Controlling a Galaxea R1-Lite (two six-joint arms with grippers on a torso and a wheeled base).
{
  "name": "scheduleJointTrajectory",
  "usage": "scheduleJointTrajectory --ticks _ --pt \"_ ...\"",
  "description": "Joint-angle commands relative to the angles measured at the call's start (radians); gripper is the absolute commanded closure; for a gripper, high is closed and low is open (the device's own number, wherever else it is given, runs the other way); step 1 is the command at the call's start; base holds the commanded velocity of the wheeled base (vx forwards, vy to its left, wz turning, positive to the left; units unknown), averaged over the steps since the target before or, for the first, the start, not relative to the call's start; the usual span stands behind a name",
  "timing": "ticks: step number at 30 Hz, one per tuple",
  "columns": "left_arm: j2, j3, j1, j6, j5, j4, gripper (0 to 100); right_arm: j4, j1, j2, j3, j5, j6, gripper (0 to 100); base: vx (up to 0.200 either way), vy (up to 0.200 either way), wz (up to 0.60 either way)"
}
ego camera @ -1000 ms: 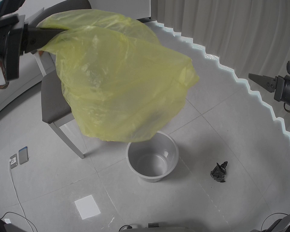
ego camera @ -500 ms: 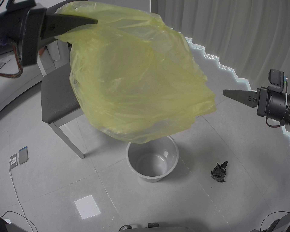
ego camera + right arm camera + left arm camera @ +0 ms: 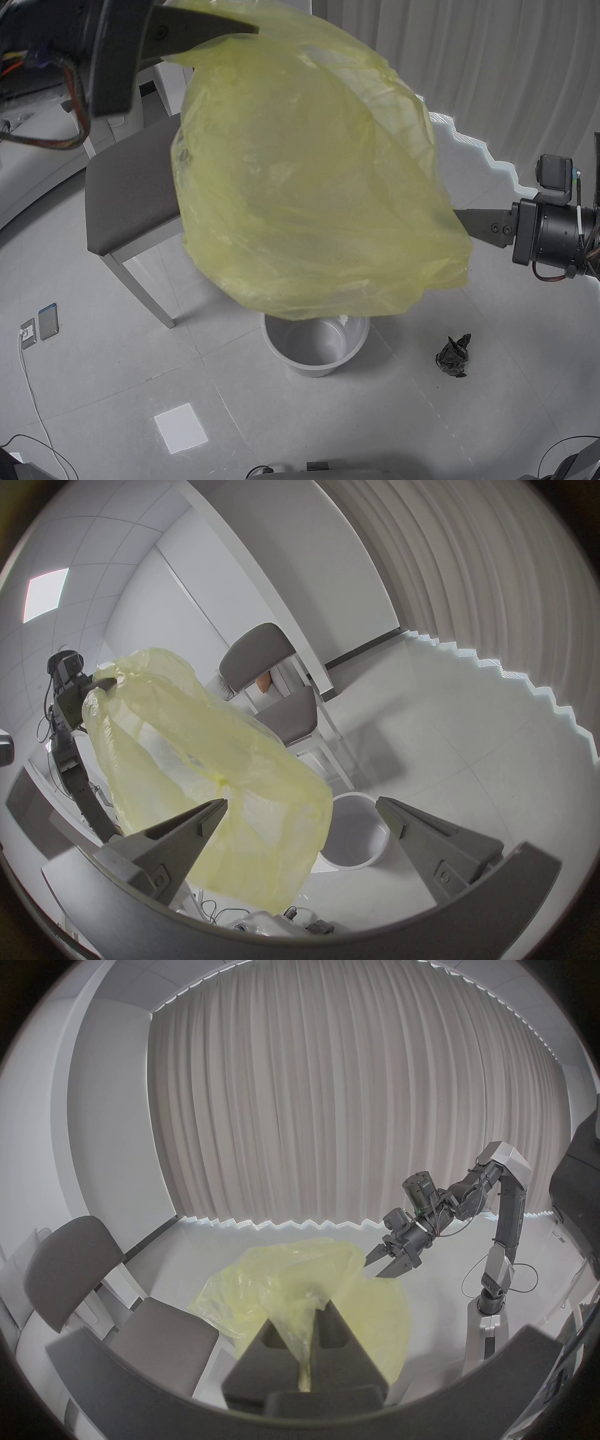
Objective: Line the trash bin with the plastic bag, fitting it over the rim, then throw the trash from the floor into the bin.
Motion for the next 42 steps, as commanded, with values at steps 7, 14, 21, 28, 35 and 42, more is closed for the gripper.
scheduleJointTrajectory --ticks 7,14,21,28,35,42 --pt "0.032 0.001 -0.017 0.0 0.009 -0.013 100 -0.004 0.006 -0.008 0.098 0.003 -0.003 0 0.0 0.0 0.0" --pt "0.039 -0.01 -0.013 0.0 0.021 -0.013 100 -0.013 0.006 -0.023 0.159 0.0 -0.006 0 0.0 0.0 0.0" --pt "0.049 -0.01 -0.016 0.0 0.021 -0.029 100 -0.016 0.006 -0.029 0.164 0.0 -0.008 0 0.0 0.0 0.0" --pt "0.05 -0.005 -0.014 0.0 0.021 -0.044 100 -0.025 0.032 -0.025 0.169 0.0 -0.006 100 0.0 0.0 0.0" --pt "0.067 -0.008 -0.017 -0.012 0.018 -0.059 100 -0.044 0.037 0.012 0.152 0.002 0.003 100 0.0 0.0 0.0" --pt "0.136 0.047 0.022 -0.229 0.23 -0.174 100 -0.166 0.034 0.123 0.14 -0.024 0.015 100 0.0 0.0 0.0"
